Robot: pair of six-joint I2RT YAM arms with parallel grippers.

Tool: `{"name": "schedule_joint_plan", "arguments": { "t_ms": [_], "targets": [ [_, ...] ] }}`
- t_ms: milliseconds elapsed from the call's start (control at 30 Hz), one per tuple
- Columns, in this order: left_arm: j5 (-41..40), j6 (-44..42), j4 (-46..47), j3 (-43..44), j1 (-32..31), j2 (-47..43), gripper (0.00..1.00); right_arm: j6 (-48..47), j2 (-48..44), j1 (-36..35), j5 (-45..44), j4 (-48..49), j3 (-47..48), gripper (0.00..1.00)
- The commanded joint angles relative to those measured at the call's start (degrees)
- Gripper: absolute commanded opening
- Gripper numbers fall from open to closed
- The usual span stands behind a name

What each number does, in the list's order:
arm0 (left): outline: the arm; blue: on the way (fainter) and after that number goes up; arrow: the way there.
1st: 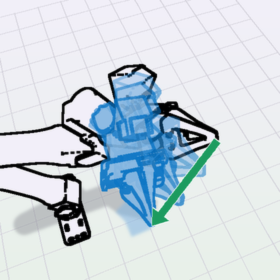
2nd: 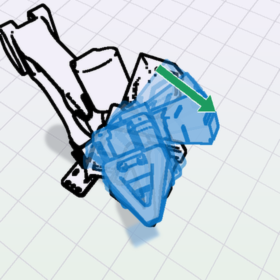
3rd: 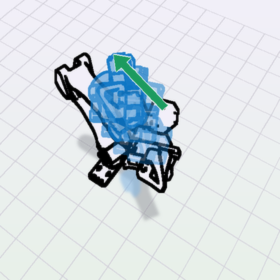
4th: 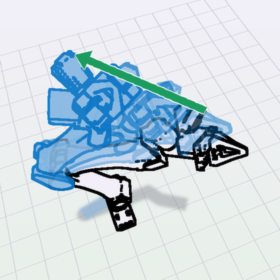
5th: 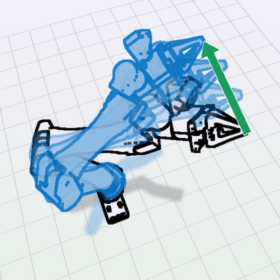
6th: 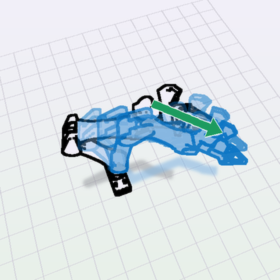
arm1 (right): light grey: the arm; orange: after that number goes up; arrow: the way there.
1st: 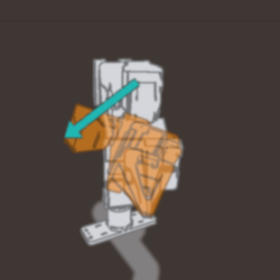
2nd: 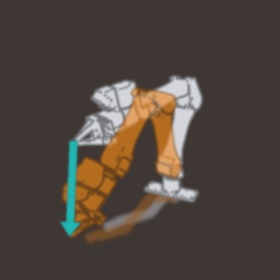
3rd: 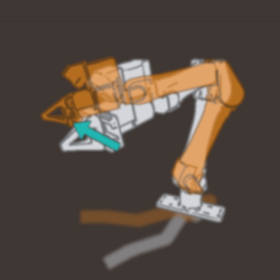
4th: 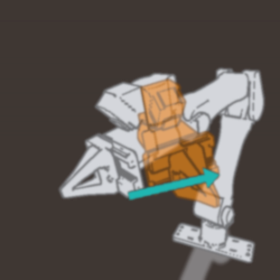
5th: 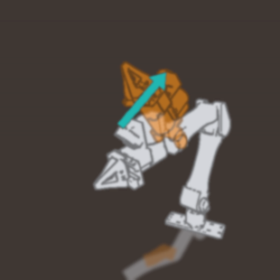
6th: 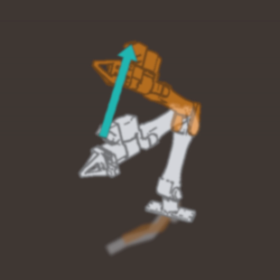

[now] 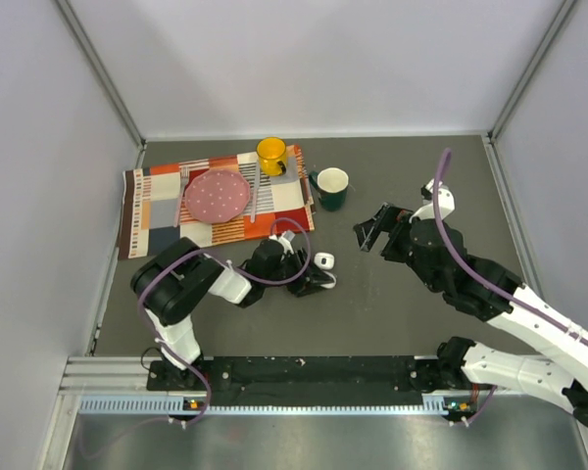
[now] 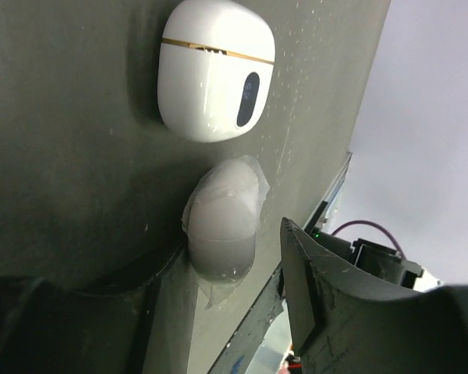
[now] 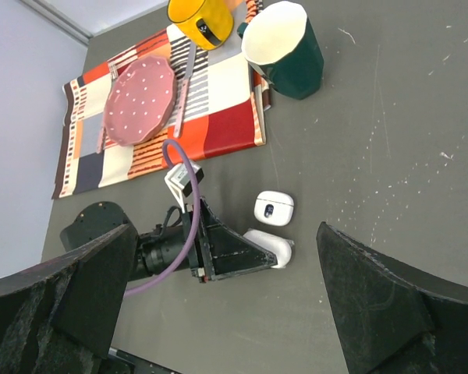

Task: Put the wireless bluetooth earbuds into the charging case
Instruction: Place the charging case at the center of the board.

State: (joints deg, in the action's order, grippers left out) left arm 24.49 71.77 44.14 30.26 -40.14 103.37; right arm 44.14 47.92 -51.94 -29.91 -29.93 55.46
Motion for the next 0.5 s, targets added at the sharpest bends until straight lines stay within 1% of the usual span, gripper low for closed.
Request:
{"name": "schedule_joint_plan", "arguments": {
  "t_ms": [0,100,133,167,200,333,433,467],
  "targets": [
    [-0.94,-5.75,-8.53,-0.20,-0.11,-4.13,0.50,0.16,-0.99,0.53,-1.46,1.10,-0.44,0.99],
    [-2.25,-10.06,-11.96,0.15,-0.64,-6.77,0.50,0.24,-0.81,0.61,-1.47,1.10,-0.53,0.99],
    [-3.47,-11.03,-14.58,0.24,-0.81,-7.56,0.51,0.33,-0.64,0.61,-1.55,1.10,-0.53,0.99],
    [-3.92,-12.69,-15.65,0.24,-1.08,-8.09,0.52,0.25,-0.55,0.61,-1.38,1.19,-0.53,0.99],
    [-4.27,-13.40,-16.71,0.24,-1.08,-9.49,0.57,0.24,-0.37,0.61,-1.38,1.19,-0.36,0.99],
    [-6.64,-17.71,-21.54,0.15,-1.69,-13.89,0.58,0.16,0.24,0.62,-0.94,1.10,0.00,0.99],
    [-9.98,-20.96,-28.21,0.50,-2.13,-19.16,0.59,-0.28,0.51,0.70,-1.03,1.19,0.08,0.99],
    [-11.12,-23.23,-33.37,1.02,-2.66,-20.74,0.59,-0.54,0.59,0.79,-1.03,1.19,0.17,0.99]
  ]
}}
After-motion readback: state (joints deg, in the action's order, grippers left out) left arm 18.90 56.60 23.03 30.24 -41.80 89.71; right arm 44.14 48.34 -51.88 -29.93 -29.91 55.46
